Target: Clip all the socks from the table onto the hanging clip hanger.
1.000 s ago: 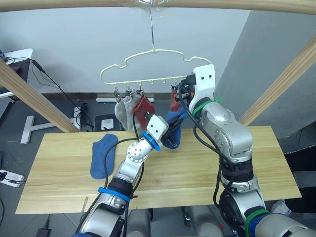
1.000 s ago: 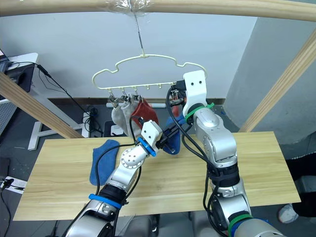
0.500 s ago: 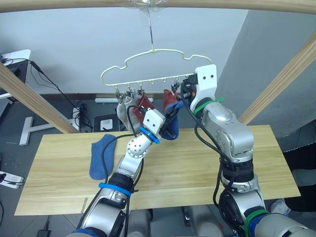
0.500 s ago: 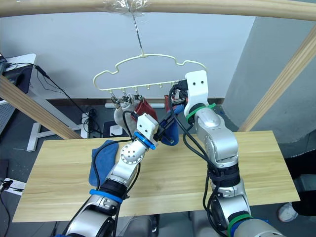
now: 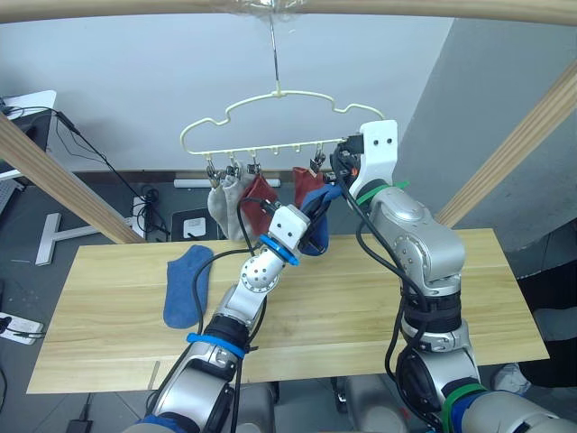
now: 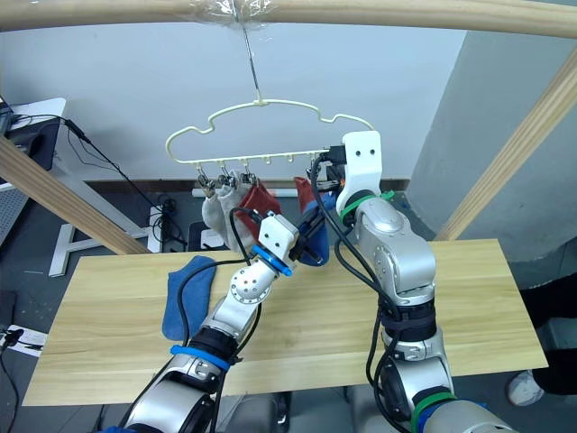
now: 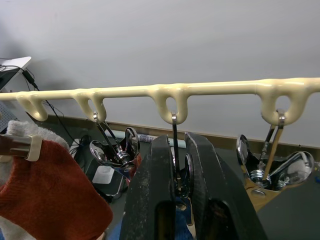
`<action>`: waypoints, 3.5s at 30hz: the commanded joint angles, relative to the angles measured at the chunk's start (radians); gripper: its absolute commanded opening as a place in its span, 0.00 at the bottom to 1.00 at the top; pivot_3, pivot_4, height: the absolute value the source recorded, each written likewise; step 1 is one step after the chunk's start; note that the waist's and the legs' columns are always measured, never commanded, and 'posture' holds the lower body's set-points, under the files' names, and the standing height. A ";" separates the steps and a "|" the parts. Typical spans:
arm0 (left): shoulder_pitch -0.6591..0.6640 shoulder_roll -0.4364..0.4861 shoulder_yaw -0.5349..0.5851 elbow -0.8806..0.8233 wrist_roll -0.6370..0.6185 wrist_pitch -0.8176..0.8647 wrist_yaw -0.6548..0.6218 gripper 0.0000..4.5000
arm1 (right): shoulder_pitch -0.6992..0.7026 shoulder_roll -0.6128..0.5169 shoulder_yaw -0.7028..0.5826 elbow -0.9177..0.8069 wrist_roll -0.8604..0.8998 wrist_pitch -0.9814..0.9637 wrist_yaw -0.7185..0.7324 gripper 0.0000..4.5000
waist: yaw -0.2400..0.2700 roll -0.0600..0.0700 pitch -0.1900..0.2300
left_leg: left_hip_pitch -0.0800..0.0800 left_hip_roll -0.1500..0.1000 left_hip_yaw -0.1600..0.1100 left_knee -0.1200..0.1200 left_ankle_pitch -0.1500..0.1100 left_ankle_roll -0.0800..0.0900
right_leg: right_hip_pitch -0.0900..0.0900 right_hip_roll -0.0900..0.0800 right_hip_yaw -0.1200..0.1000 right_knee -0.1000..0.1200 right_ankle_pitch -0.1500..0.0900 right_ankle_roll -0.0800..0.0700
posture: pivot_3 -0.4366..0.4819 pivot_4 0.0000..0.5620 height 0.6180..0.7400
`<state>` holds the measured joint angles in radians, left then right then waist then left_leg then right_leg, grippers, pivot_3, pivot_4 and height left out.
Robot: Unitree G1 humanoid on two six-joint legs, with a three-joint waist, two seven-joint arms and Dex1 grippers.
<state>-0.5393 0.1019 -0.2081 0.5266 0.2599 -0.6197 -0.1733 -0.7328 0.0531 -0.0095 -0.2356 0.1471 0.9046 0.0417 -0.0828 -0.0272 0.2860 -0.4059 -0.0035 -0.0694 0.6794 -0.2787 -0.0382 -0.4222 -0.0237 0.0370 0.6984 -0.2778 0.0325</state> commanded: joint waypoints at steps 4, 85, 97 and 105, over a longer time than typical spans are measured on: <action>-0.011 -0.023 -0.009 -0.017 0.031 -0.052 0.077 0.00 | -0.021 0.006 -0.007 -0.045 0.020 -0.002 -0.003 0.02 | 0.000 0.000 0.000 | 0.000 0.000 0.000 0.000 0.000 0.000 | 0.000 0.000 0.000 0.000 0.000 0.000 | 0.39 0.42 0.83; -0.228 0.446 0.147 -0.566 -0.841 1.144 -0.972 0.57 | 0.068 -0.196 0.029 -0.072 -0.029 -0.128 -0.037 0.62 | 0.000 0.001 -0.001 | -0.003 -0.001 -0.003 0.000 0.005 -0.003 | -0.001 0.001 -0.001 0.000 0.000 0.001 | 0.43 0.40 0.83; -0.234 0.445 0.149 -0.614 -0.870 1.200 -0.969 0.57 | 0.040 -0.141 0.039 -0.001 -0.064 -0.166 -0.049 0.62 | 0.000 0.001 -0.001 | -0.003 -0.001 -0.003 0.000 0.006 -0.004 | -0.001 0.001 0.000 0.001 0.000 0.001 | 0.43 0.41 0.83; -0.236 0.441 0.149 -0.617 -0.869 1.205 -0.961 0.57 | 0.025 -0.107 0.046 0.023 -0.068 -0.179 -0.051 0.62 | 0.000 0.001 -0.001 | -0.003 -0.001 -0.003 0.000 0.006 -0.004 | -0.002 0.001 0.000 0.001 0.000 0.001 | 0.43 0.41 0.83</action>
<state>-0.7532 0.5447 -0.0888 -0.0502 -0.5909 0.5869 -1.1358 -0.6871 -0.0597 0.0325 -0.1900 0.0909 0.7496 -0.0062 -0.0827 -0.0263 0.2850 -0.4086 -0.0046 -0.0721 0.6797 -0.2730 -0.0422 -0.4238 -0.0224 0.0365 0.6993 -0.2774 0.0332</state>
